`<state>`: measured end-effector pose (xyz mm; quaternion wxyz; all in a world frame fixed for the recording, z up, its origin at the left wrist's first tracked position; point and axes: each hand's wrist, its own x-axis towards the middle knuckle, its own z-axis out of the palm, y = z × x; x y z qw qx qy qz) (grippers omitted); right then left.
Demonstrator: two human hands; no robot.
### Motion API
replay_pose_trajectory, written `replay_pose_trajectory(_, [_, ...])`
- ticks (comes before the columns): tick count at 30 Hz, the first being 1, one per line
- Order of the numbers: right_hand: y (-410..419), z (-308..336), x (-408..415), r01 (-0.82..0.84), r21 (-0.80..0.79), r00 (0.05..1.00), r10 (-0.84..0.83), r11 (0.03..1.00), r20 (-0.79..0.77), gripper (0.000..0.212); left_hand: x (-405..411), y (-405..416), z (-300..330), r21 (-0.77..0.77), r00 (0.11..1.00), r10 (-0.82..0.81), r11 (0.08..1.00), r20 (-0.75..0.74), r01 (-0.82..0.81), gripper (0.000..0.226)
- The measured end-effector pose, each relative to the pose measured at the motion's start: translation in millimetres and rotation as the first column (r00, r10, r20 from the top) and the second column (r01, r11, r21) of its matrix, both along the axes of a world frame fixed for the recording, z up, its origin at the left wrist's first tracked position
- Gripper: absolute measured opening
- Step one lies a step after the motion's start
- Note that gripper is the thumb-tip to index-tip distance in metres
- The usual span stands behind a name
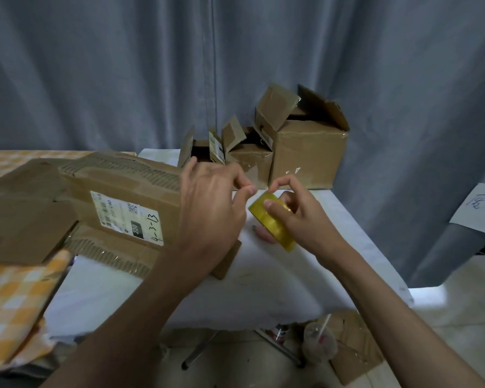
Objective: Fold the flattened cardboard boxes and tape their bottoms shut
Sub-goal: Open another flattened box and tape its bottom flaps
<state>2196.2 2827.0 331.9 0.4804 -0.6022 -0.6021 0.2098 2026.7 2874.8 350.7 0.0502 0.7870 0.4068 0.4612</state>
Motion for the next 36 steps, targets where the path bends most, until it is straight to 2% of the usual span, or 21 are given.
replay_pose_trajectory(2, [-3, 1, 6, -0.073, 0.031, 0.995, 0.075, 0.997, -0.062, 0.01, 0, 0, 3, 0.024, 1.0, 0.001, 1.0, 0.029, -0.002, 0.012])
replay_pose_trajectory(6, [-10, 6, 6, -0.241, 0.055, 0.967, 0.244, 0.969, -0.07, 0.008, -10, 12, 3, -0.012, 0.999, 0.041, 0.999, 0.033, -0.04, 0.011])
replay_pose_trajectory(11, [-14, 9, 3, -0.301, 0.037, 0.943, 0.304, 0.953, -0.137, 0.006, -10, 9, -2, 0.006, 0.996, 0.029, 1.0, -0.086, -0.028, 0.011])
replay_pose_trajectory(13, [-13, 9, 5, -0.293, 0.038, 0.946, 0.296, 0.955, -0.133, 0.005, -10, 11, -6, 0.036, 0.982, 0.052, 0.998, -0.179, -0.047, 0.022])
replay_pose_trajectory(16, [-8, 10, 14, -0.22, 0.048, 0.971, 0.224, 0.974, -0.086, 0.006, -16, 15, -8, 0.059, 0.95, 0.086, 0.996, -0.301, -0.072, 0.046])
replay_pose_trajectory(19, [3, 3, 29, -0.04, 0.067, 0.993, 0.032, 0.997, 0.112, 0.011, -29, 23, -1, -0.058, 0.961, -0.005, 0.998, -0.277, -0.012, 0.054])
replay_pose_trajectory(23, [23, -23, 49, 0.165, 0.054, 0.87, -0.171, 0.985, 0.462, 0.016, -56, 38, 4, -0.164, 0.95, -0.097, 0.985, -0.298, 0.049, 0.052])
replay_pose_trajectory(26, [33, -40, 56, 0.281, 0.004, 0.749, -0.222, 0.96, 0.624, 0.021, -70, 42, -1, -0.199, 0.899, -0.189, 0.973, -0.394, 0.117, 0.067])
replay_pose_trajectory(29, [36, -52, 54, 0.295, -0.045, 0.738, -0.198, 0.954, 0.645, 0.031, -79, 43, -3, -0.249, 0.806, -0.25, 0.959, -0.536, 0.133, 0.1])
replay_pose_trajectory(31, [37, -53, 55, 0.315, -0.099, 0.753, -0.185, 0.944, 0.631, 0.03, -83, 45, -4, -0.252, 0.749, -0.277, 0.956, -0.602, 0.151, 0.113])
replay_pose_trajectory(34, [40, -47, 51, 0.393, -0.134, 0.719, -0.214, 0.91, 0.661, 0.023, -85, 46, -9, -0.226, 0.71, -0.272, 0.961, -0.65, 0.161, 0.116])
replay_pose_trajectory(35, [40, -41, 44, 0.399, -0.1, 0.729, -0.249, 0.912, 0.638, 0.021, -85, 46, -10, -0.223, 0.714, -0.265, 0.962, -0.648, 0.155, 0.115])
replay_pose_trajectory(36, [40, -33, 34, 0.37, -0.041, 0.778, -0.286, 0.928, 0.56, 0.018, -84, 45, -10, -0.218, 0.718, -0.253, 0.965, -0.648, 0.143, 0.115])
